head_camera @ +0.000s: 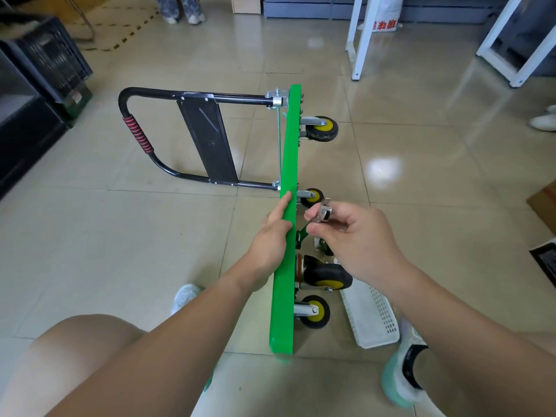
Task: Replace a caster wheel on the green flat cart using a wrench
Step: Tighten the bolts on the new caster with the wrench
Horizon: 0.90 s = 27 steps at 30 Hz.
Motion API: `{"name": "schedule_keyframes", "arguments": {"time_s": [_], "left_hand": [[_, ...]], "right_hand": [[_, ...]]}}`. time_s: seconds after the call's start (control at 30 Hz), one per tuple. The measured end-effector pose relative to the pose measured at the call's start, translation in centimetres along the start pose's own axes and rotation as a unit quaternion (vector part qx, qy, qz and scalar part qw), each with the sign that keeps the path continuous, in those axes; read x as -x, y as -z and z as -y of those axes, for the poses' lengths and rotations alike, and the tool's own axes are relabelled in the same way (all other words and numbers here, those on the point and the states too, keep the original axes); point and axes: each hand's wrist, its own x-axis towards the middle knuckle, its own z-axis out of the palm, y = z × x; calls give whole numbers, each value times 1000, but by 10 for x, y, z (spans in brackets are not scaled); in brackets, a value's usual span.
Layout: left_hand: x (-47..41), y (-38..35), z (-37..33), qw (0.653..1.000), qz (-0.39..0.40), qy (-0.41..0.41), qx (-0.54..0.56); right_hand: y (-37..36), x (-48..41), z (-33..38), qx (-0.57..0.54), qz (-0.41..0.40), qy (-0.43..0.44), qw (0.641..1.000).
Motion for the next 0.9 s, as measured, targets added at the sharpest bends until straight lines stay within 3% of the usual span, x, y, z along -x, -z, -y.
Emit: {"name": "schedule_keyframes", "arguments": {"time_s": [0.37,0.7,0.9], "left_hand": [[1,5,6,1000,30,-6,-2],[0,4,7,1000,22,-3,0],[4,3,5,999,32,-3,-6]], "right_hand": [[-7,8,-8,100,19,47,994],[-10,-6,-10,47,-11,39,998],[11,-19,-5,-6,-75,-21,997]]}}
